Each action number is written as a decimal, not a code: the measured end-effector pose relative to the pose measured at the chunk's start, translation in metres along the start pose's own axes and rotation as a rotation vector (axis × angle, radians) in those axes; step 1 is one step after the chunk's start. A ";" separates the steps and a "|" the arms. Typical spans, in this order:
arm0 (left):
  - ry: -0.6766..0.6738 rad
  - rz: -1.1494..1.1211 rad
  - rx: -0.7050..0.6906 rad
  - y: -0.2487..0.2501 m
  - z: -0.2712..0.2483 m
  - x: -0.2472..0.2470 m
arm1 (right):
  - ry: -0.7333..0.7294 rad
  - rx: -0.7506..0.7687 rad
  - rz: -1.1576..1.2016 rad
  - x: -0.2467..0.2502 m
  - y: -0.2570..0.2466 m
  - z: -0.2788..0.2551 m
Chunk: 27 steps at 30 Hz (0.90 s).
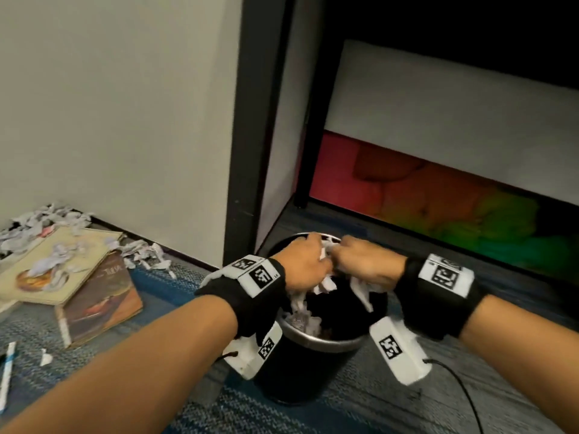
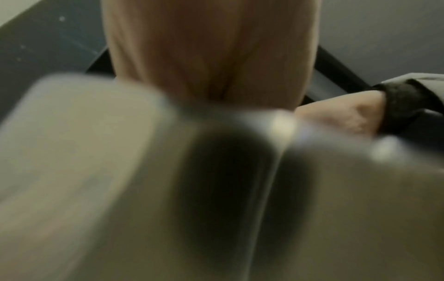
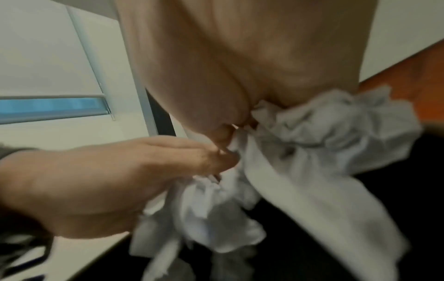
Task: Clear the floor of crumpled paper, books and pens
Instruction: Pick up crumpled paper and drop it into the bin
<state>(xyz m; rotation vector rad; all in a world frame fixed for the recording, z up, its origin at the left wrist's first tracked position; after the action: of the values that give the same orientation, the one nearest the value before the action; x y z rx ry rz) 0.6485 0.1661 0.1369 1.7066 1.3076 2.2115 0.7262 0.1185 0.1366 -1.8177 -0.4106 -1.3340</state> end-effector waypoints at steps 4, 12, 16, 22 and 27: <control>-0.194 0.092 -0.025 0.002 -0.008 -0.023 | -0.053 0.016 0.001 -0.010 -0.006 -0.004; 0.197 0.088 -0.004 -0.027 -0.018 0.067 | 0.143 0.203 -0.250 0.022 -0.045 -0.021; 0.284 0.098 0.005 -0.060 -0.042 0.117 | 0.242 0.295 -0.354 0.024 -0.096 -0.043; 0.318 0.316 0.225 -0.181 -0.095 0.174 | 0.276 0.455 -0.411 -0.023 -0.208 -0.074; 0.219 0.513 0.391 -0.283 -0.160 0.195 | 0.119 0.636 -0.526 -0.118 -0.300 -0.071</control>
<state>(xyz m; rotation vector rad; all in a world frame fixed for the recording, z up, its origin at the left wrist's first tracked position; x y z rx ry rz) 0.3211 0.3545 0.1016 2.1973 1.5830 2.6093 0.4335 0.2696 0.1640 -1.1281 -1.1594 -1.4224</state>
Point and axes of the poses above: each hand's wrist, its own z-axis towards the middle knuckle, its own x-axis out of the back of the hand, y = z × x, the point moved 9 cm from there along z, towards the middle knuckle, and after that the axes turned 14 degrees about y, right-handed, at the moved point
